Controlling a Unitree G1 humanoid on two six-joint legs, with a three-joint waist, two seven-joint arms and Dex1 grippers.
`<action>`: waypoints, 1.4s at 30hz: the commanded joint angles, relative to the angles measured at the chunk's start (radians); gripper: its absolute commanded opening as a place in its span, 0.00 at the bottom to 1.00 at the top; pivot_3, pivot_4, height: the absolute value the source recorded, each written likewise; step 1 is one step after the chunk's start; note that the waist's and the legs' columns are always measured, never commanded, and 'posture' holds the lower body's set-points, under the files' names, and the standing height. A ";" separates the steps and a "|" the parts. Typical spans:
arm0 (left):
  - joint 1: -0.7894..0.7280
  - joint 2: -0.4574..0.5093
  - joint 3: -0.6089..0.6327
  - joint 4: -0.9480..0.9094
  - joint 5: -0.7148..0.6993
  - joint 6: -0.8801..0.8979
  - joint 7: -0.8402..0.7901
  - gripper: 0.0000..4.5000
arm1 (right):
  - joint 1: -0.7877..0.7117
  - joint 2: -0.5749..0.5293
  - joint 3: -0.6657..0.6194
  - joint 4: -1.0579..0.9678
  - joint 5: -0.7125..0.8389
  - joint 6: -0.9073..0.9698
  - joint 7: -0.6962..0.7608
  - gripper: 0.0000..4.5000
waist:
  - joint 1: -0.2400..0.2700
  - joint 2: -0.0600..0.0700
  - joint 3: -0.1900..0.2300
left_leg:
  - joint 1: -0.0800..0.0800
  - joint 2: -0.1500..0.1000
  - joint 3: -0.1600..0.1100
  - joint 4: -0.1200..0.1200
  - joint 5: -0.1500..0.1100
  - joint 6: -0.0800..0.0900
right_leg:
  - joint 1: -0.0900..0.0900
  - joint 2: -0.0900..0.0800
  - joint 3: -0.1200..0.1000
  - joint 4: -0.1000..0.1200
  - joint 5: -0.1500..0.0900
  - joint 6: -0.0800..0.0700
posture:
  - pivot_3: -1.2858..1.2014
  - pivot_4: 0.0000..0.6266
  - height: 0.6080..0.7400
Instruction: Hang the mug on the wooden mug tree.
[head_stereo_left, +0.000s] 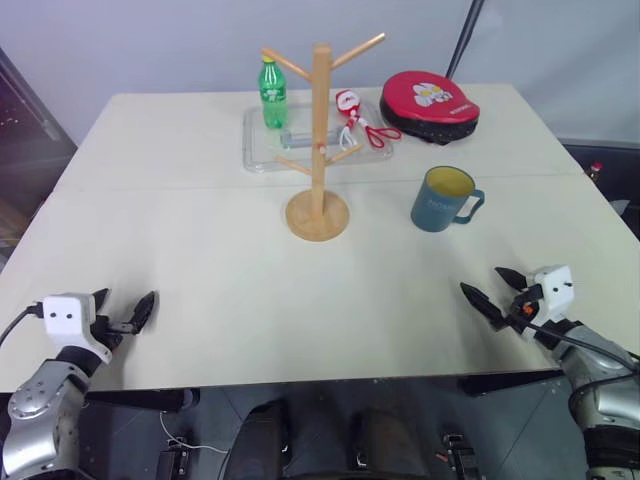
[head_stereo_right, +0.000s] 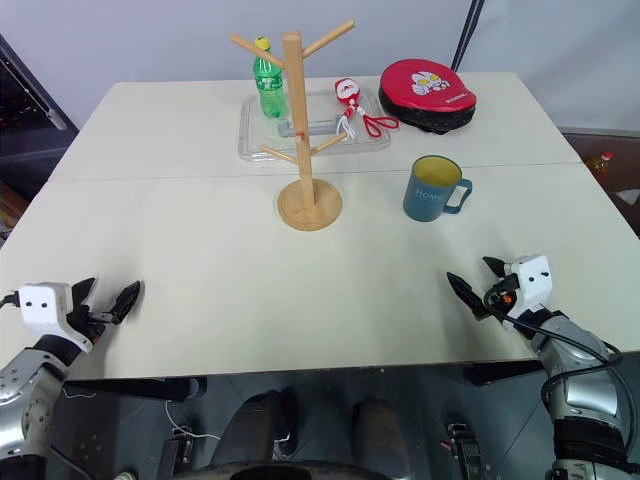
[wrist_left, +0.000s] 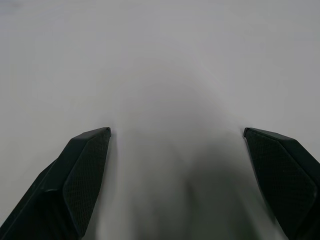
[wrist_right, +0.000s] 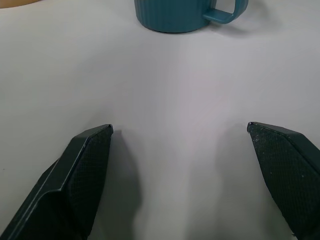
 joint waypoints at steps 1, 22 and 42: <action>0.009 -0.011 0.009 -0.031 -0.003 -0.001 0.008 1.00 | 0.002 -0.002 -0.014 -0.057 0.015 0.010 -0.010 0.99 | 0.000 0.000 0.000 | 0.000 0.000 0.000 0.000 0.000 0.000 | 0.000 0.000 0.000 0.000 0.000 0.000 | 0.52 0.24 0.97; -0.085 -0.033 -0.419 -0.494 0.001 0.109 -0.169 1.00 | -0.084 0.156 0.012 -0.268 -0.039 0.107 -0.340 0.99 | 0.001 0.000 0.000 | -0.001 0.000 0.000 0.000 0.000 0.000 | 0.000 0.000 0.000 0.000 0.001 -0.001 | 0.52 0.24 0.97; -0.178 -0.043 -0.552 -0.549 0.022 0.152 -0.193 1.00 | -0.383 0.151 0.014 0.235 -0.122 -0.126 -0.386 0.99 | 0.000 0.000 0.000 | -0.001 0.000 0.001 0.003 0.001 0.001 | 0.000 0.007 0.001 0.003 0.005 0.008 | 0.52 0.24 0.97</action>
